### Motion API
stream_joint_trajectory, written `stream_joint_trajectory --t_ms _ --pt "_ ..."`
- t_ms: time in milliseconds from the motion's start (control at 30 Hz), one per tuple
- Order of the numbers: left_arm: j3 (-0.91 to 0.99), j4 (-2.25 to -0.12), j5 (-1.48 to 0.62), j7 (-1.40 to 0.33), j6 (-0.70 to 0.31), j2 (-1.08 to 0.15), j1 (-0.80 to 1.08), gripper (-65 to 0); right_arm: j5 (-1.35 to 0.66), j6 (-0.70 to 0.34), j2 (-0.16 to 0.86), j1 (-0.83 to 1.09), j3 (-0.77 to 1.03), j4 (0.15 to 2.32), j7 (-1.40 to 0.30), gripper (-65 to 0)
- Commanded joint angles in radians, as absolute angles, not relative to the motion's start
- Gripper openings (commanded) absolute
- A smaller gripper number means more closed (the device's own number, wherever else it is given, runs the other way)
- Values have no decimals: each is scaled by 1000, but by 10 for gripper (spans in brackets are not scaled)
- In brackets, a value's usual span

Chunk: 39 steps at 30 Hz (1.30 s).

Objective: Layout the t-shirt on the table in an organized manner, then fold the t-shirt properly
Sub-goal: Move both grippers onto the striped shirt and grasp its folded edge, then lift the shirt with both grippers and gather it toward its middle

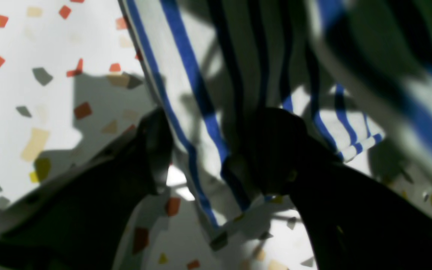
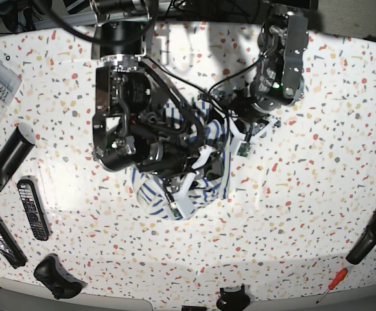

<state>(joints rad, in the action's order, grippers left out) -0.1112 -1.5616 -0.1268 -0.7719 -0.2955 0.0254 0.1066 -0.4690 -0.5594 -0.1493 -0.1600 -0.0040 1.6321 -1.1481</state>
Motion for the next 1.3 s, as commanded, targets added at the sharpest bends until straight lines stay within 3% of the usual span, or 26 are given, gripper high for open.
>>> stream_joint_trajectory --t_ms 0,67,167,267,367,467,567,733,833,1033,1267 --pt "-113 -1588 -131 -796 -299 33 97 -324 -490 -565 -157 -183 -7 1653 -1122 -650" --pt "-113 -1621 -132 -844 -299 33 97 -324 -491 -565 -157 -183 -7 1653 -1123 -650" --pt "-113 -1710 -132 -933 -299 33 97 -324 -506 -565 -157 -183 -7 1653 -1122 -502" --pt "-113 -1832 -131 -1060 -299 32 97 -324 -509 -565 -157 -183 -7 1653 -1114 -427" --pt "-113 -1963 -108 -1159 -299 32 99 -324 -550 -565 -157 -183 -7 1653 -1107 -423" --pt "-112 -2042 36 -1128 -295 32 123 -324 -673 -565 -157 -183 -7 1653 -1108 -423" --pt "-112 -2053 110 -1126 -216 17 134 -324 -821 -570 -157 -183 -7 1653 -1130 -423" --pt "-112 -2053 123 -1102 -208 -48 136 -323 -1034 -617 -157 -189 -7 1653 -1131 -423" --pt "-112 -2053 84 -1084 -208 -96 136 -323 -969 -677 -157 -221 -6 1653 -1131 -423" --pt "-112 -2053 33 -960 -209 -168 130 -323 -659 -677 -157 -282 64 1736 -1130 -423" --pt "-112 -2053 32 -949 -209 -195 109 -323 -596 -677 -90 -170 144 1926 -1131 -423"
